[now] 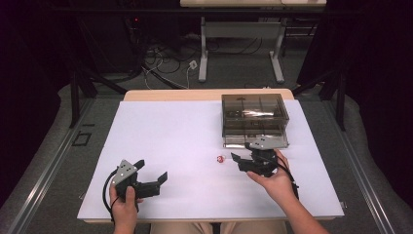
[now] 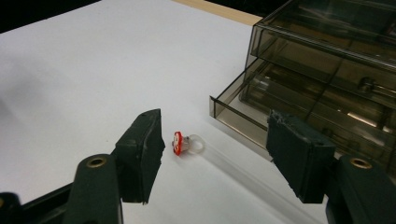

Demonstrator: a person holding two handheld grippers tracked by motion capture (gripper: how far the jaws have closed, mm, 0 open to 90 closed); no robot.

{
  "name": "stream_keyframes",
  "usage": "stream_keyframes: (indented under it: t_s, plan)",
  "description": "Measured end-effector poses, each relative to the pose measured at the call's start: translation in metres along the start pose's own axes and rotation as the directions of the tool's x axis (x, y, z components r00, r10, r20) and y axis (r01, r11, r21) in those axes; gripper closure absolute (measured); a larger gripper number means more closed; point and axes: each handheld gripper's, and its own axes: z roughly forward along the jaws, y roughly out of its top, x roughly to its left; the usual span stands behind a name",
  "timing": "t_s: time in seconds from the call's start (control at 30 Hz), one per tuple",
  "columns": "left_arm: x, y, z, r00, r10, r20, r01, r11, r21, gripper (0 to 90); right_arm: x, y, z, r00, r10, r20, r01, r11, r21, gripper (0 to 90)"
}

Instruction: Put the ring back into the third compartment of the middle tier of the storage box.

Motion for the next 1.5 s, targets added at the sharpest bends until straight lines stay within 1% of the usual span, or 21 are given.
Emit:
stream_keyframes:
  t_s: [0.17,0.23,0.3,0.4,0.6,0.67,0.7,0.77,0.8,0.83,0.9,0.97,1.0,1.07,1.1,1.17,1.2,1.3,1.37,1.4,1.5]
  plan:
    - [0.0,0.0,0.0,1.0,0.0,0.001,0.0,1.0,0.006,0.4,0.002,0.003,0.008,1.0,-0.002,-0.007,0.002,1.0,0.007,37.9]
    - [0.0,0.0,0.0,1.0,0.0,0.001,0.0,1.0,0.007,0.4,0.004,0.005,0.013,0.9998,-0.015,-0.012,0.015,1.0,0.023,39.2]
    - [0.001,0.0,0.0,1.0,0.002,0.002,-0.002,0.9999,0.011,0.4,0.006,0.006,0.016,0.9997,-0.014,-0.018,0.015,0.999,0.034,40.1]
    - [0.001,0.0,0.0,1.0,-0.003,0.003,0.003,0.9999,0.01,0.4,0.007,0.009,0.02,0.9995,-0.023,-0.02,0.024,0.999,0.044,41.3]
    - [0.001,-0.001,0.001,1.0,-0.007,0.004,0.006,0.9999,0.014,0.4,0.009,0.012,0.028,0.9994,-0.018,-0.031,0.02,0.998,0.057,43.3]
    - [0.001,-0.001,0.001,1.0,-0.006,0.004,0.006,0.9999,0.014,0.4,0.01,0.013,0.032,0.999,-0.025,-0.036,0.028,0.998,0.064,45.1]
    - [0.002,-0.001,0.001,1.0,-0.006,0.004,0.006,0.9999,0.014,0.4,0.01,0.014,0.035,0.9991,-0.021,-0.037,0.024,0.997,0.067,46.9]
    - [0.002,-0.001,0.001,1.0,-0.006,0.005,0.006,0.9999,0.014,0.4,0.01,0.014,0.036,0.999,-0.02,-0.04,0.023,0.997,0.071,47.0]
    - [0.002,-0.001,0.001,1.0,-0.007,0.004,0.007,0.9999,0.014,0.4,0.011,0.015,0.037,0.9989,-0.015,-0.044,0.019,0.996,0.087,47.1]
    - [0.002,-0.001,0.001,1.0,-0.008,0.003,0.008,0.9999,0.014,0.4,0.011,0.015,0.041,0.9985,-0.02,-0.05,0.024,0.997,0.075,47.4]
    - [0.002,-0.001,0.001,1.0,-0.009,0.003,0.009,0.9998,0.015,0.4,0.012,0.015,0.044,0.9984,-0.021,-0.053,0.026,0.996,0.089,47.4]
    - [0.002,-0.001,0.001,0.9999,-0.01,0.003,0.01,0.9998,0.016,0.4,0.013,0.015,0.046,0.9983,-0.018,-0.055,0.023,0.996,0.087,47.6]
    - [0.002,-0.001,0.001,0.9999,-0.012,0.0,0.012,0.9999,0.012,0.4,0.012,0.015,0.049,0.9978,-0.022,-0.063,0.029,0.994,0.109,49.1]
    - [0.002,-0.001,0.001,0.9999,-0.011,0.003,0.011,0.9998,0.016,0.4,0.013,0.013,0.052,0.9981,-0.019,-0.059,0.025,0.995,0.1,49.5]
    - [0.002,-0.001,0.001,0.9999,-0.011,0.003,0.011,0.9998,0.016,0.4,0.013,0.013,0.053,0.9981,-0.012,-0.06,0.019,0.993,0.113,49.5]
    - [0.002,-0.001,0.001,0.9999,-0.012,0.003,0.012,0.9998,0.015,0.4,0.012,0.013,0.055,0.9978,-0.013,-0.065,0.02,0.993,0.113,49.5]
    - [0.002,-0.001,0.001,0.9999,-0.012,0.003,0.012,0.9998,0.013,0.4,0.012,0.012,0.058,0.9978,-0.002,-0.067,0.011,0.991,0.131,49.6]
    - [0.002,-0.001,0.001,0.9999,-0.013,0.004,0.013,0.9998,0.013,0.4,0.012,0.01,0.061,0.9976,0.004,-0.069,0.006,0.99,0.142,50.1]
    - [0.003,-0.001,0.001,0.9999,-0.014,0.004,0.014,0.9998,0.015,0.4,0.011,0.01,0.063,0.9978,0.0,-0.066,0.009,0.991,0.134,50.4]
    - [0.003,-0.001,0.001,0.9999,-0.013,0.003,0.013,0.9998,0.015,0.4,0.011,0.009,0.065,0.9977,0.004,-0.068,0.006,0.988,0.152,51.2]
    - [0.003,-0.001,0.001,0.9999,-0.013,0.003,0.013,0.9998,0.015,0.4,0.012,0.007,0.068,0.9977,0.012,-0.066,-0.002,0.989,0.15,52.3]
